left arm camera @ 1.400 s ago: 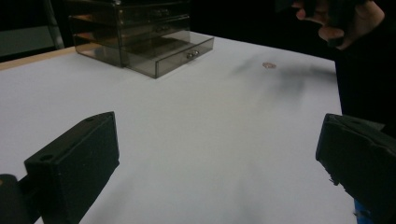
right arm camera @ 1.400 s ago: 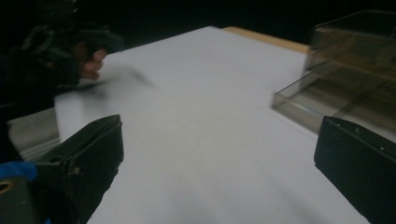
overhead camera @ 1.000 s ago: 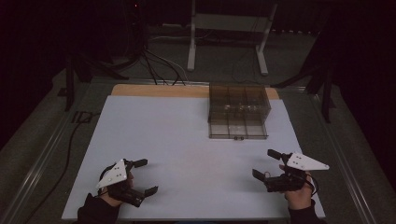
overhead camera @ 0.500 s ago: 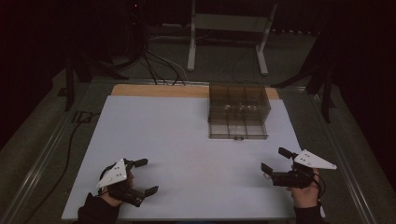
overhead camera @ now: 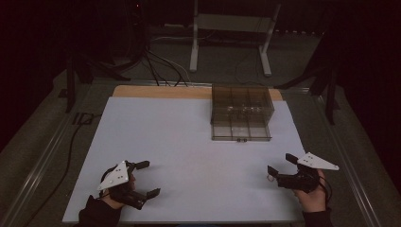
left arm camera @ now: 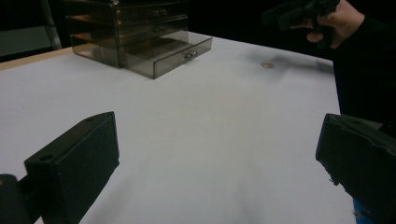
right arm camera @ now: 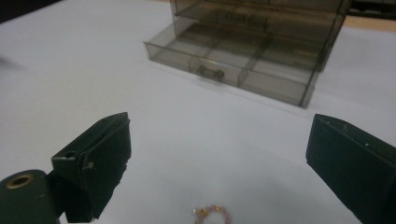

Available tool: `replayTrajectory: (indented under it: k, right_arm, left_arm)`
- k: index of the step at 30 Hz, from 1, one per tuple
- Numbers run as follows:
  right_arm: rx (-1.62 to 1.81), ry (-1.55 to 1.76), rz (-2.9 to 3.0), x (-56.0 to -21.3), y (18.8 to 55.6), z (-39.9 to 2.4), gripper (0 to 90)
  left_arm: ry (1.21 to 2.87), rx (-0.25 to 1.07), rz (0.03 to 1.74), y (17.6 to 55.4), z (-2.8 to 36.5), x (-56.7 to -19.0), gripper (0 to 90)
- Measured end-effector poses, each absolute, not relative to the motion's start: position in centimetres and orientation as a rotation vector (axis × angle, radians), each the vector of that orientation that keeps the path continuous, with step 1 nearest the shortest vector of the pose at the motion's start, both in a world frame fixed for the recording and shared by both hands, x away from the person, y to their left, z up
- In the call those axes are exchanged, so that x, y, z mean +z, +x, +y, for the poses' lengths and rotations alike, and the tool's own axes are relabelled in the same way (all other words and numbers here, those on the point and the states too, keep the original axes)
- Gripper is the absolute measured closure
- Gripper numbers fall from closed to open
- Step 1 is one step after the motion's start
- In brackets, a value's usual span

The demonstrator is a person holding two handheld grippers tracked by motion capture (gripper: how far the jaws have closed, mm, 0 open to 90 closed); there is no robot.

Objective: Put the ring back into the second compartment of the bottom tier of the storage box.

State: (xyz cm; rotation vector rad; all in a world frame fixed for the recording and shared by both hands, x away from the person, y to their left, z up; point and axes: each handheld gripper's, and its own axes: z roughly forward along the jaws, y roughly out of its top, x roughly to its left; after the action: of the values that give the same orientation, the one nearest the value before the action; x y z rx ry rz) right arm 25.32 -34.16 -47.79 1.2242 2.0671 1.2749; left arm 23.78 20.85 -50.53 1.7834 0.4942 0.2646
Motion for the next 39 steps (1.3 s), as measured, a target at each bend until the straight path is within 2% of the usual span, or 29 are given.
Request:
replayTrajectory:
  k: [4,7,11,13,16,18,23,24,39]
  right_arm:
    - [1.247,1.249,2.087,-48.2,25.3,-34.2,7.3]
    - [1.230,1.288,2.085,-48.4,25.2,-34.4,13.2]
    - [1.190,1.304,2.105,-48.7,25.2,-34.4,15.7]
    - [1.173,1.316,2.121,-48.8,25.2,-34.4,21.2]
    - [1.164,1.322,2.133,-49.0,25.2,-34.4,24.6]
    - [1.150,1.332,2.139,-49.1,25.1,-34.4,32.8]
    - [1.126,1.337,2.148,-49.1,25.1,-34.5,41.8]
    - [1.110,1.341,2.154,-49.3,25.1,-34.5,45.9]
    - [1.000,1.364,2.196,-49.8,25.1,-34.1,64.1]
  left_arm:
    - [1.794,0.265,0.492,23.8,20.8,-50.6,0.6]
    - [1.787,0.266,0.492,23.8,20.8,-50.6,0.6]
    - [1.786,0.263,0.495,23.8,20.8,-50.5,0.6]
    - [1.788,0.267,0.492,23.8,20.8,-50.6,0.6]
    - [1.797,0.264,0.491,23.8,20.8,-50.6,0.6]
    - [1.789,0.268,0.488,23.8,20.8,-50.6,0.6]
    - [1.786,0.266,0.491,23.8,20.8,-50.5,0.6]
    - [1.788,0.269,0.489,23.8,20.8,-50.6,0.6]
    - [1.795,0.263,0.491,23.9,20.8,-50.6,0.6]
